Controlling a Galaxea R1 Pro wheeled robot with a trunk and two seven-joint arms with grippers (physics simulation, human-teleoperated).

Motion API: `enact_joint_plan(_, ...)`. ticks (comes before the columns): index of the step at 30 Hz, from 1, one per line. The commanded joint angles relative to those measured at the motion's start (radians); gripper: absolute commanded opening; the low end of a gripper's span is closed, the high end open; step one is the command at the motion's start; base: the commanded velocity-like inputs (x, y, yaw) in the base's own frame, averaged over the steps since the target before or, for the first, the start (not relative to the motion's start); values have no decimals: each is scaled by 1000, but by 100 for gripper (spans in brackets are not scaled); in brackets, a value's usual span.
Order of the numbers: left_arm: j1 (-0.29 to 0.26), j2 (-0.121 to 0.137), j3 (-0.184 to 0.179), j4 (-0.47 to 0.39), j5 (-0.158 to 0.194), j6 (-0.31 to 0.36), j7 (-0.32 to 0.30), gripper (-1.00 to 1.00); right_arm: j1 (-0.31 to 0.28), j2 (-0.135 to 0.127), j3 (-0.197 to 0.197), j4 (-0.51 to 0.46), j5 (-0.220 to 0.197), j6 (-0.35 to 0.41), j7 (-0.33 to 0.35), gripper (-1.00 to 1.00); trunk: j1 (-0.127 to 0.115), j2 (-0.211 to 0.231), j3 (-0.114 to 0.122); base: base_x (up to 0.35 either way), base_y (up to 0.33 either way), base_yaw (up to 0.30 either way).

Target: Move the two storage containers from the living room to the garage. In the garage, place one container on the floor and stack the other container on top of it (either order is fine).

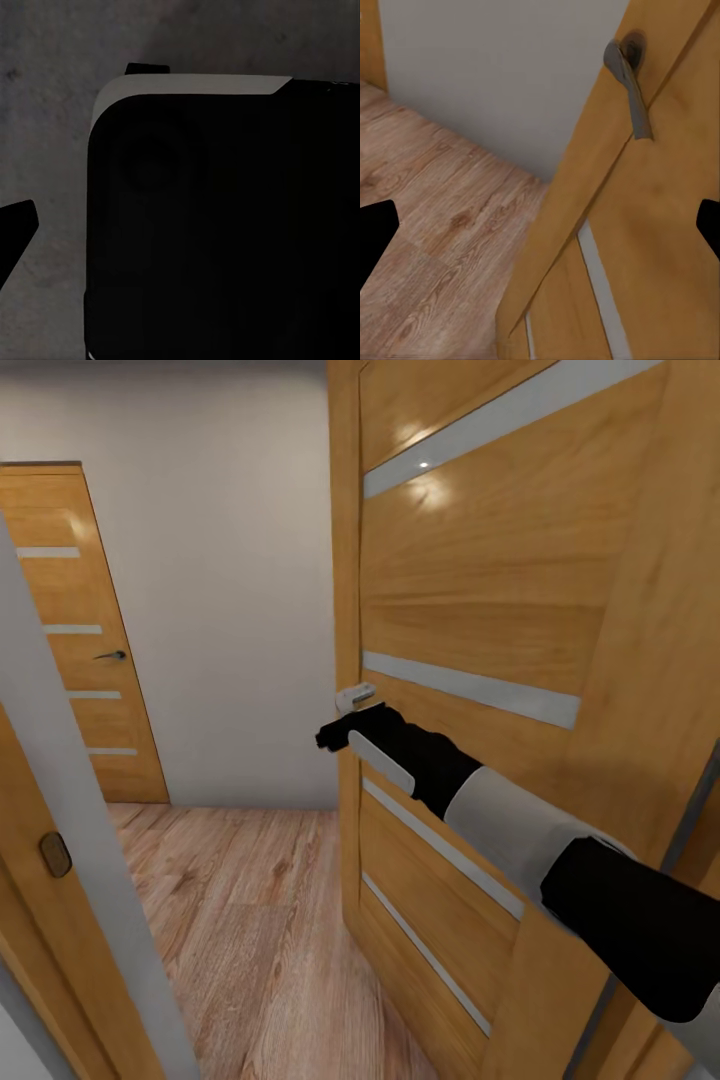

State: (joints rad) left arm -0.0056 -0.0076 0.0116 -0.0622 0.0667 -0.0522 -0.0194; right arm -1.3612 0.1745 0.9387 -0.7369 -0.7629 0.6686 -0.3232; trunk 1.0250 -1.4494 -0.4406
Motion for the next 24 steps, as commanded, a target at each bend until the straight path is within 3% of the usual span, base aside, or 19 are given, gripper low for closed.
enact_joint_plan(1, -1, 0, 1, 1, 7, -3, -2, 100, 0, 0, 1, 0, -13, 2, -9, 100, 0, -1, -1, 0, 0, 0)
enact_joint_plan(24, -1, 3, 1, -2, 8, -1, -5, 100, 3, 0, 2, -2, -13, -6, -10, 100, 0, -1, -1, 0, 0, 0)
